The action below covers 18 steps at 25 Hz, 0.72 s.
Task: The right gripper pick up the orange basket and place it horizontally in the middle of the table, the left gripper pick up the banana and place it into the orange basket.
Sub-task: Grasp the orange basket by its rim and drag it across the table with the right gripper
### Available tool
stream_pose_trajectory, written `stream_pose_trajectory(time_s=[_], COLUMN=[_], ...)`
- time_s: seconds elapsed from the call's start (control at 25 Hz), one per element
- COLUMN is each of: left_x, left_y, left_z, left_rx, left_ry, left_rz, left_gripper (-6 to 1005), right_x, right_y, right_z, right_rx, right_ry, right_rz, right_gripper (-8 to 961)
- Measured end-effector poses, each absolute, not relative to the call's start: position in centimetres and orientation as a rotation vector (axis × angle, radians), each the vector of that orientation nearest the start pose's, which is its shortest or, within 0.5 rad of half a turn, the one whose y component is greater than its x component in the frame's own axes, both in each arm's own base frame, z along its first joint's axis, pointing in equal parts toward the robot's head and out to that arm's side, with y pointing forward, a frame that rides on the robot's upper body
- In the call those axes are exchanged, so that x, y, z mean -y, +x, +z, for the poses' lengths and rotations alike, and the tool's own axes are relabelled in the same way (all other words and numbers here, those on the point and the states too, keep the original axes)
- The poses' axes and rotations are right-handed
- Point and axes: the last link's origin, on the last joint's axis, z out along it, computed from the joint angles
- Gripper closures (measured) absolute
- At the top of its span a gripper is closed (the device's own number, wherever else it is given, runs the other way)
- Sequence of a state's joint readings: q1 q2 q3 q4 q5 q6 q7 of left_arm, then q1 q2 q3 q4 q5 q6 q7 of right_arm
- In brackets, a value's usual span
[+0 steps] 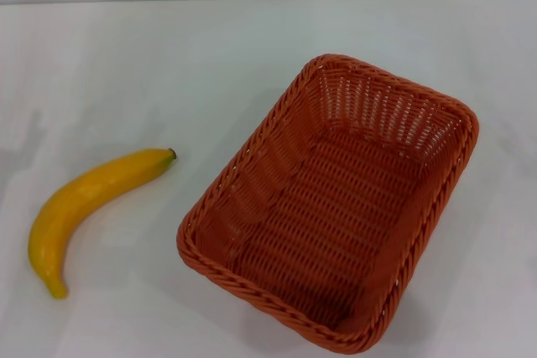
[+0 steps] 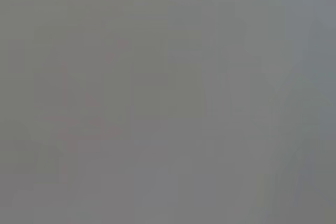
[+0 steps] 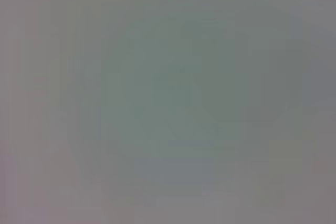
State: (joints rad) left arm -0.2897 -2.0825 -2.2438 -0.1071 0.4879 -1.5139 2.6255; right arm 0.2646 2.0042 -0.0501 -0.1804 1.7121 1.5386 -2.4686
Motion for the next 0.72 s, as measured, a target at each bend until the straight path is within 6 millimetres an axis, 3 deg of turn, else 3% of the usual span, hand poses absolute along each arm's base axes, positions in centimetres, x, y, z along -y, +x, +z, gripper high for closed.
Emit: stream_pose_trajectory(time_s=[0.12, 0.28, 0.52, 0.72], left_x=[-27.4, -27.4, -27.3, -27.1], left_y=[-35.6, -35.6, -35.5, -35.6], left_z=[5.1, 5.1, 5.2, 5.3], left_rx=[0.531, 0.531, 0.556, 0.566], left_ry=[-1.365, -1.366, -1.358, -1.353], left_rz=[-1.006, -1.008, -1.048, -1.063], left_gripper=[103, 103, 103, 104], right_x=[-26.9, -29.9, -34.5, -38.1], right_y=[38.3, 35.9, 30.3, 25.7], right_z=[10.7, 13.3, 15.9, 16.3], right_rx=[-0.563, -0.583, -0.623, -0.716], right_ry=[-1.585, -1.794, -2.069, -2.277], right_rz=[0.940, 0.928, 0.765, 0.585], right_gripper=[112, 112, 112, 112])
